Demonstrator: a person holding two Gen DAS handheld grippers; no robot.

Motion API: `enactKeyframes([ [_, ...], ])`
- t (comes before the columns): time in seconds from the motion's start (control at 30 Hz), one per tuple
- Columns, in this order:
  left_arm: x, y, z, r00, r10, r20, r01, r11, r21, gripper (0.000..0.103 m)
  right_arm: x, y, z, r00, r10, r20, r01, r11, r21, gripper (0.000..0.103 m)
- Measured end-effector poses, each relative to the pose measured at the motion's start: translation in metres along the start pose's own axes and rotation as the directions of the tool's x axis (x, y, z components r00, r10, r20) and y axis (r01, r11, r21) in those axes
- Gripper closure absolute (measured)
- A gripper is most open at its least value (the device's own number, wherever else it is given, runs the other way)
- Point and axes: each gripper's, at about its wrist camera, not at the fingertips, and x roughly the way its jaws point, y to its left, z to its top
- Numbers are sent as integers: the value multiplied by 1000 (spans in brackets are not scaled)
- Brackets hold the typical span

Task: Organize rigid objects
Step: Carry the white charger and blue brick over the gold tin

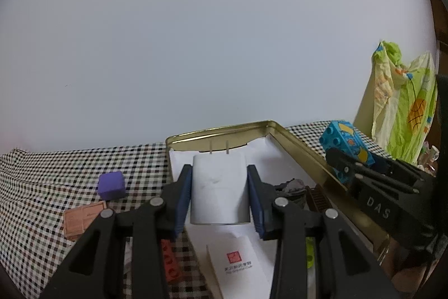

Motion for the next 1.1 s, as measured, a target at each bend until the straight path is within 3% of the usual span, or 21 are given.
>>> enactKeyframes([
  [0.67,24,5,-2,984,83,-160,-76,996,51,66,15,7,-5,992,45,-114,-45,999,6,58],
  [1.1,25,2,-4,981,100,-168,-87,993,83,66,15,9,-7,990,74,-121,-74,997,7,57],
])
